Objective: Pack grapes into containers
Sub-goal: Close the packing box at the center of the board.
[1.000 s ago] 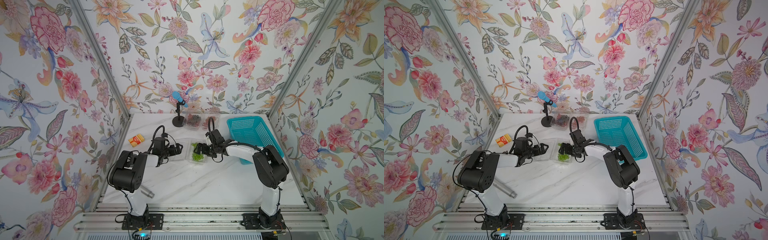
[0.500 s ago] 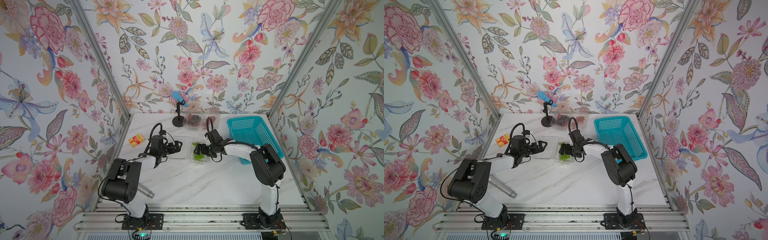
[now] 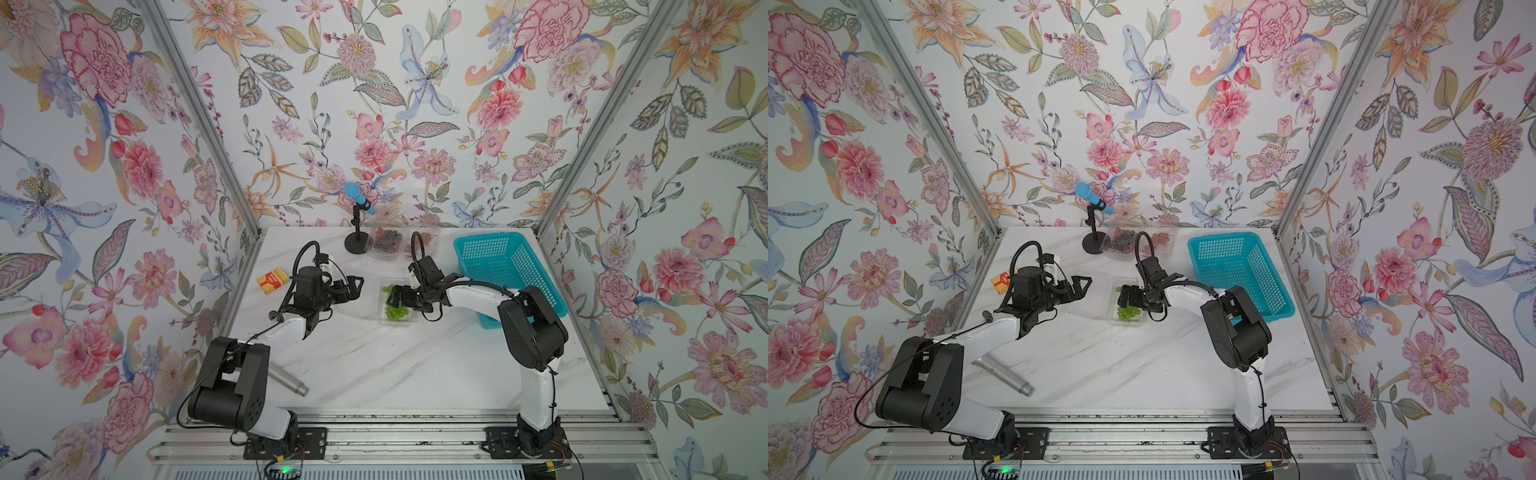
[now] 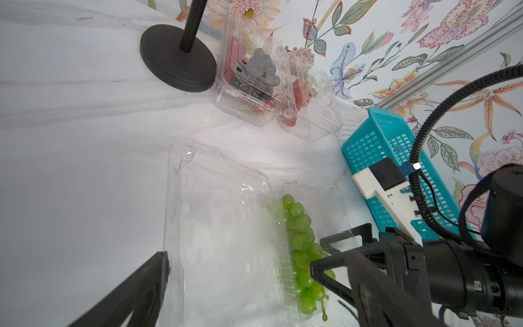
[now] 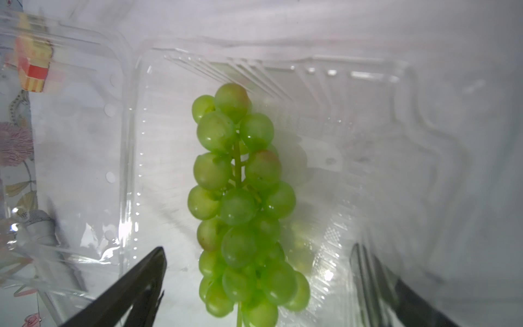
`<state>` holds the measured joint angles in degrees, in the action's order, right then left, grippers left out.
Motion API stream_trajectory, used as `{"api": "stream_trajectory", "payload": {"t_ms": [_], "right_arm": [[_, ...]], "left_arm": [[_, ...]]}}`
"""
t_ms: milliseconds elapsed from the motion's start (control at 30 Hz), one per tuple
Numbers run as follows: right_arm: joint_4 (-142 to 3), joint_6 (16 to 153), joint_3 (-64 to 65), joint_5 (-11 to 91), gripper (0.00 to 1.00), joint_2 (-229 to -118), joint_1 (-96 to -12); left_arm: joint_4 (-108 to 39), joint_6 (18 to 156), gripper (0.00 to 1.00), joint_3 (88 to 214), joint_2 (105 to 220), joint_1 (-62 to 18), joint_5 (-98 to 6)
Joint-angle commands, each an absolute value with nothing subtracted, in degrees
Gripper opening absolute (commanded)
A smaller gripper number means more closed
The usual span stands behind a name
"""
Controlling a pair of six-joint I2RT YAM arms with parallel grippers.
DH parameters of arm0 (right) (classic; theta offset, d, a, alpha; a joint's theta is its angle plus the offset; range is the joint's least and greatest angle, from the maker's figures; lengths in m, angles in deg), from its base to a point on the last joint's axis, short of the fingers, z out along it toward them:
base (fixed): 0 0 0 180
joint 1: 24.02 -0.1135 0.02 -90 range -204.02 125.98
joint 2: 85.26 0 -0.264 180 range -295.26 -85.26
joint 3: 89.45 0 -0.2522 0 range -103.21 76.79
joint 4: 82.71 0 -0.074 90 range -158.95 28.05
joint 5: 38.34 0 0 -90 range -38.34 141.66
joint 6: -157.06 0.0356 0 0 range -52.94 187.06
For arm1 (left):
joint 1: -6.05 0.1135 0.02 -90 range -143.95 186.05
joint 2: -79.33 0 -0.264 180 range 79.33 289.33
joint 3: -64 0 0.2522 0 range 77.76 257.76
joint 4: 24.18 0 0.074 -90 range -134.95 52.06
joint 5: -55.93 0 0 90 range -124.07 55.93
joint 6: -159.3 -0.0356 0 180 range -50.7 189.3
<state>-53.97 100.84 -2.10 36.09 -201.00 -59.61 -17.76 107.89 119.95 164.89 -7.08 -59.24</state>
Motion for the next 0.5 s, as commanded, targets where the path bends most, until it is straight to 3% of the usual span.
{"api": "stream_trajectory", "payload": {"t_ms": [0,467], "right_arm": [[-53.6,101.5,-5.0,34.5,1.0,-202.3,-60.5],[-55.4,103.5,-8.0,29.8,1.0,-205.6,-60.7]], "left_arm": [[-19.3,108.4,1.0,122.2,163.1,-8.7,-59.8],[-19.8,108.8,1.0,124.8,160.3,-13.5,-58.2]]}}
